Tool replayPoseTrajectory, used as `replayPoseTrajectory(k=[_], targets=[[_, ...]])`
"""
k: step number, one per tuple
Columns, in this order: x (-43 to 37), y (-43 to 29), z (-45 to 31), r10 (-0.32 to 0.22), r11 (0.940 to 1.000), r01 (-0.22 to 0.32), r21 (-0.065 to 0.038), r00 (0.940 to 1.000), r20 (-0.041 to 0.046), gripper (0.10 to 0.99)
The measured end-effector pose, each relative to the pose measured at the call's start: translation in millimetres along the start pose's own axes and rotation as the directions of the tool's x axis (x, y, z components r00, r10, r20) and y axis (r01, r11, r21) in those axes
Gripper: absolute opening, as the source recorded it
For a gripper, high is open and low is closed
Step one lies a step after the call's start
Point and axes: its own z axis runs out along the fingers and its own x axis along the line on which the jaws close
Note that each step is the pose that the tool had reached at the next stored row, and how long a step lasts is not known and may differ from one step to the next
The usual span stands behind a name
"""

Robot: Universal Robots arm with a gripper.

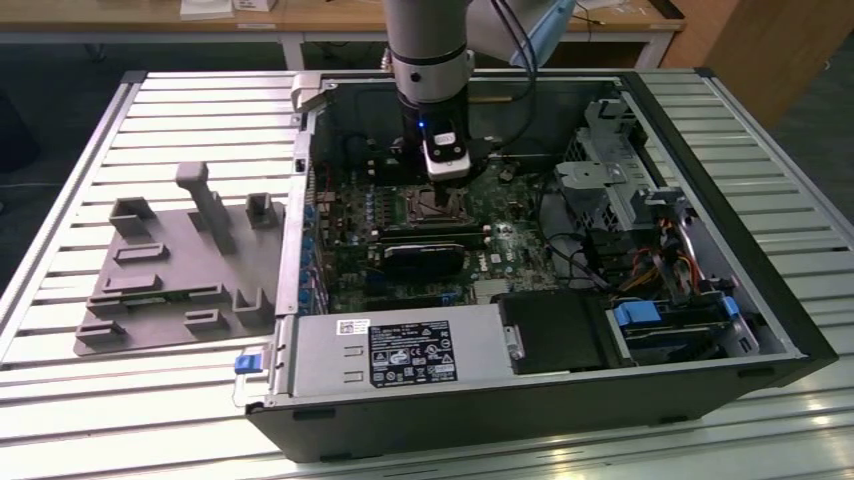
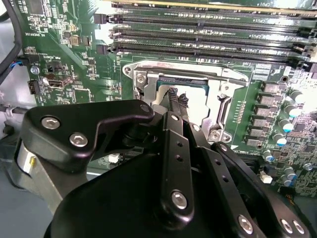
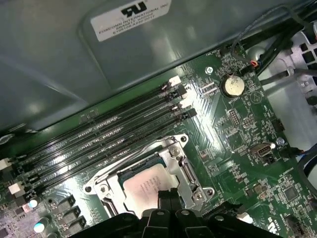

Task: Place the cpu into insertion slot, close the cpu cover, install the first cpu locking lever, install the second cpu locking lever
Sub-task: 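Install the first cpu locking lever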

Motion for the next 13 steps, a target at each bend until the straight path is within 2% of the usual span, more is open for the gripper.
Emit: replayPoseTrajectory(k=[3, 7, 10, 13], targets=[[0.0, -0.2, 0.0, -0.008, 1.0000, 0.008, 0.000, 1.0000, 0.0002, 0.102], [0.1, -0.2, 0.4, -0.076, 0.9971, 0.076, -0.006, 0.9971, -0.0015, 0.102], [0.2, -0.2, 0.8, -0.129, 0.9916, 0.129, -0.012, 0.9916, -0.0026, 0.102], [0.2, -0.2, 1.1, -0.184, 0.9828, 0.184, -0.018, 0.9830, -0.0033, 0.102]])
